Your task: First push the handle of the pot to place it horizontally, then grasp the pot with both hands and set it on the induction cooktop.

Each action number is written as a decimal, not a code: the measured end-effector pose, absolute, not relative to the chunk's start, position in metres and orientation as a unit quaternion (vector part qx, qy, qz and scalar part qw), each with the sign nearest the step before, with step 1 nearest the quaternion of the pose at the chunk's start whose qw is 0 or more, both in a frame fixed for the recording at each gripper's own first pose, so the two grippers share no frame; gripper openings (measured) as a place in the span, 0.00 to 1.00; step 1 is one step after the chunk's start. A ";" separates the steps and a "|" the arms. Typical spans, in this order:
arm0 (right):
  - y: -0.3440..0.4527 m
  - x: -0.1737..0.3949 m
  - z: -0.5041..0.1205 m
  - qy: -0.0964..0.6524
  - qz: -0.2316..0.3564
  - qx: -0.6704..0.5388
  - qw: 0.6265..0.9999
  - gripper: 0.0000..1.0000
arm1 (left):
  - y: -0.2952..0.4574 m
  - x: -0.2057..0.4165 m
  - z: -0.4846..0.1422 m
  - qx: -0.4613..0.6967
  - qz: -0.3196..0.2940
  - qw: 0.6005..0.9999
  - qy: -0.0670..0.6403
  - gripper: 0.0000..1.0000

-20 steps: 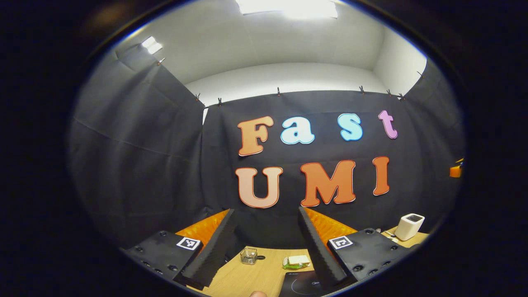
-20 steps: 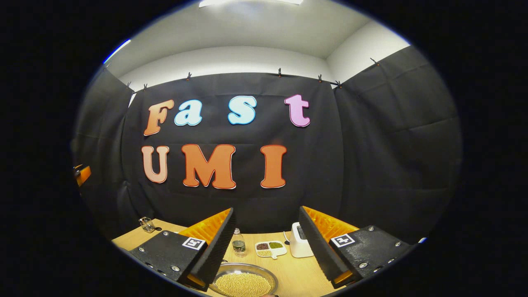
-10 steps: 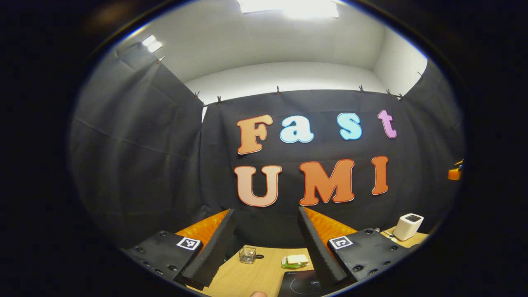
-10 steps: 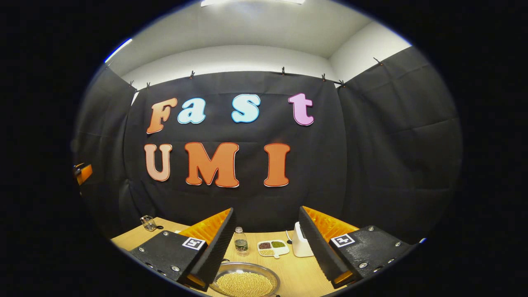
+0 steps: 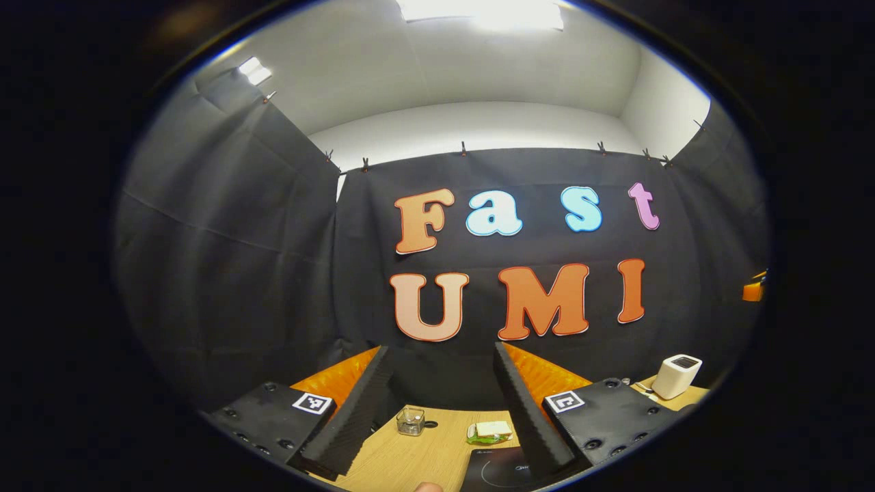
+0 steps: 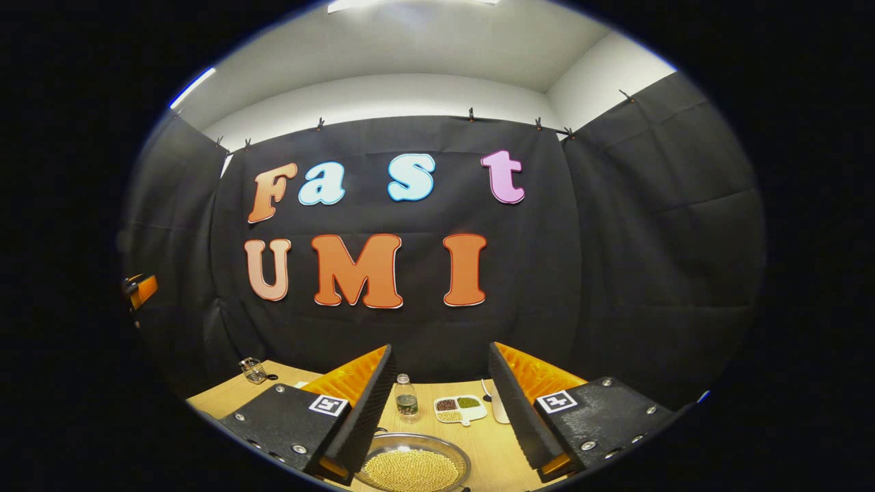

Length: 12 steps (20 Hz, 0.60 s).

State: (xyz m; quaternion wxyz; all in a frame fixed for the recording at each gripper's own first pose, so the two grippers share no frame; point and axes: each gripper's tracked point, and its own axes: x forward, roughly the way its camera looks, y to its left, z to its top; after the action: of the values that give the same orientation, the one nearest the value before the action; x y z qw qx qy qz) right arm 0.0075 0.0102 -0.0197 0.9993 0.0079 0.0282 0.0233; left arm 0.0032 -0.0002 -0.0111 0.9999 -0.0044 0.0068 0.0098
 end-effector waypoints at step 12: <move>-0.004 0.006 -0.039 0.029 0.009 0.017 0.999 0.17 | -0.003 0.003 -0.018 -0.006 0.010 1.000 0.017 0.98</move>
State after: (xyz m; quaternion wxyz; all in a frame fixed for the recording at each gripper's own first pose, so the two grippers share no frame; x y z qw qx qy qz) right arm 0.0063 -0.0039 -0.0388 0.9994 0.0174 0.0290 0.0088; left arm 0.0033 -0.0029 -0.0183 0.9998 -0.0056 0.0167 0.0101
